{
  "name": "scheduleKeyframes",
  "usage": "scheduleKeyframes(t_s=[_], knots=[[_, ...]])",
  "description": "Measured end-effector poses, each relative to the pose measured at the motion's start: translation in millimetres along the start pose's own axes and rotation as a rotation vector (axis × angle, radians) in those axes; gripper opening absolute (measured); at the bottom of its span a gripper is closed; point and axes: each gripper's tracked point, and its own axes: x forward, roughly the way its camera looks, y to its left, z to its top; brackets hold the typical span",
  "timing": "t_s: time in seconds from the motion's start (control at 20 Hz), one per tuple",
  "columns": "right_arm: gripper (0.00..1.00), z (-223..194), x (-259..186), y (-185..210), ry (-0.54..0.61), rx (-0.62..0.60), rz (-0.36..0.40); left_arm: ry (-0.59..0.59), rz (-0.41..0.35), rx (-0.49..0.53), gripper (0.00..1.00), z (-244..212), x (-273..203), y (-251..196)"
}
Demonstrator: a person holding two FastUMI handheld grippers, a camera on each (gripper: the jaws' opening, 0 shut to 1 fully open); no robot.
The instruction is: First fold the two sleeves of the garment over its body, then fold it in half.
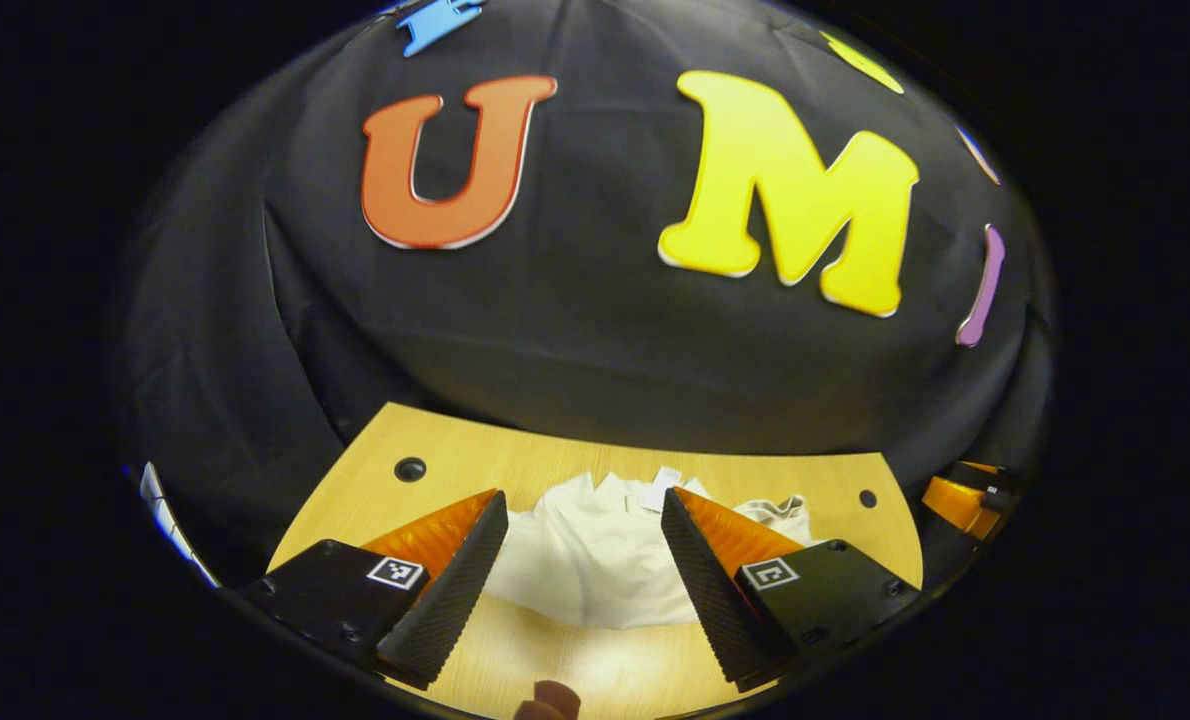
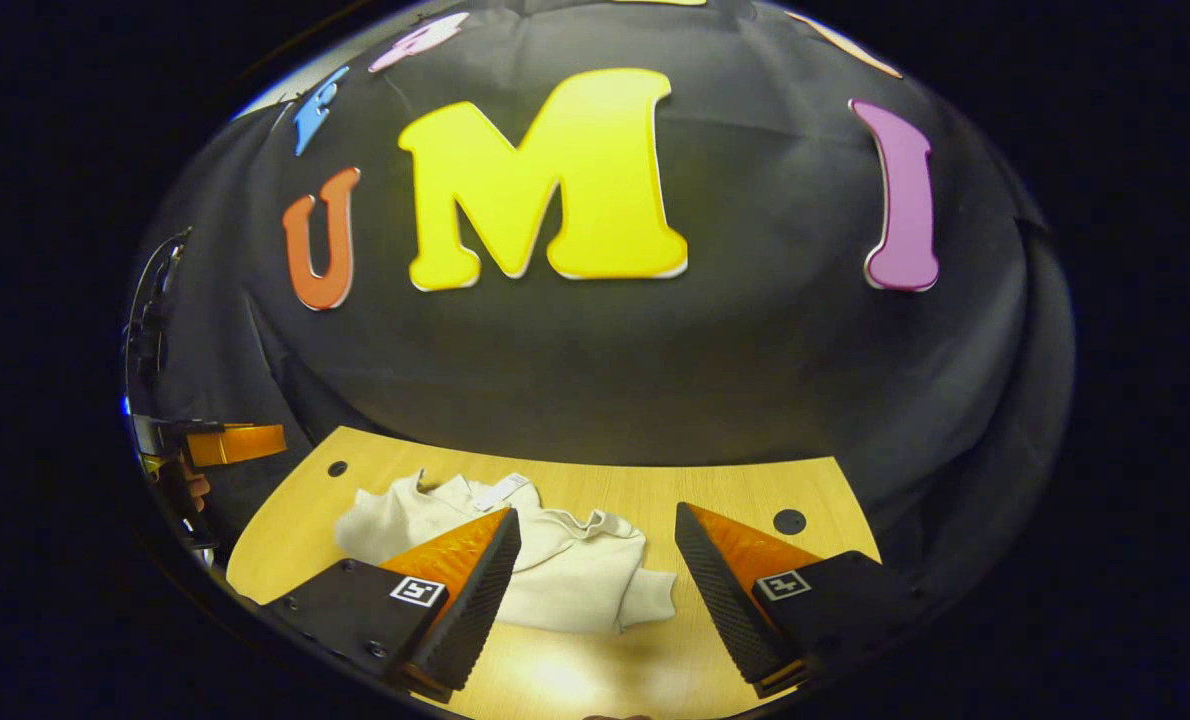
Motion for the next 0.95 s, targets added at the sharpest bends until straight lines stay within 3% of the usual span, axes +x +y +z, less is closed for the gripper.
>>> scheduleKeyframes(t_s=[0.15,0.5,0.6,0.95], knots=[[0.96,10,-72,10,-0.102,-0.025,-0.028,-0.062,0.041,0.054,0.99,-8,-57,10],[0.96,-12,-201,45,-0.247,-0.042,-0.124,-0.229,0.039,0.086,0.98,-28,-180,36],[0.92,-27,-225,62,-0.257,-0.066,-0.123,-0.260,0.058,0.090,0.98,-37,-210,46],[0.94,-64,-296,96,-0.258,-0.043,-0.164,-0.269,0.017,0.023,0.98,-66,-258,62]])
